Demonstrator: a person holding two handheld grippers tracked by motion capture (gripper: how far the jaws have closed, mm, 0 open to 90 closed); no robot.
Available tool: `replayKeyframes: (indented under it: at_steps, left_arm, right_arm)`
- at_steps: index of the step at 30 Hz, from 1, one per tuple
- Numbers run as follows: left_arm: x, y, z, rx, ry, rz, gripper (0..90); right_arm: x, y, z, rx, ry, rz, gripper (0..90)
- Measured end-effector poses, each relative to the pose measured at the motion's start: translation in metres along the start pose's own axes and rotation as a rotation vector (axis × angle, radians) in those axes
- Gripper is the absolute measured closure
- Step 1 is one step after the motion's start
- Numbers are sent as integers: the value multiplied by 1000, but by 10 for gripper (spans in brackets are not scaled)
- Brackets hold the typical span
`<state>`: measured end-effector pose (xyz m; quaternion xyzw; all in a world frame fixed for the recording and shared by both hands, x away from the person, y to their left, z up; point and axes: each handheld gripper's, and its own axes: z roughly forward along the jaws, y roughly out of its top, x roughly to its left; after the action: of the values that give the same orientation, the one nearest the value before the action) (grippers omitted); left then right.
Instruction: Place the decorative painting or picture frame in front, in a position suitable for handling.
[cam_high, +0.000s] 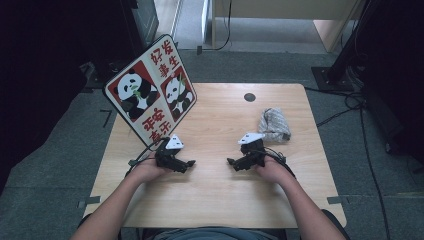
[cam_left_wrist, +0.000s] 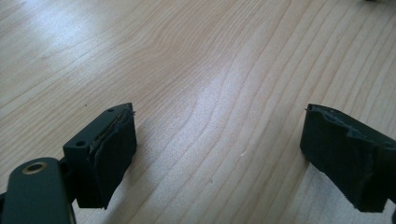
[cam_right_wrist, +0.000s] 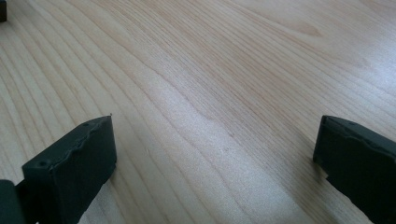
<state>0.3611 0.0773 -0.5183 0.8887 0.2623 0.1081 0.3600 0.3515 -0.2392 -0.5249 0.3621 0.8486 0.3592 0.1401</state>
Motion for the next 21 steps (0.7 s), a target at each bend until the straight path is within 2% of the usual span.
replayKeyframes:
  at_steps: [21]
  left_arm:
    - [-2,-1,-1,0,34,-30,103]
  right_arm:
    - [0,0,0,0,-1,0,0]
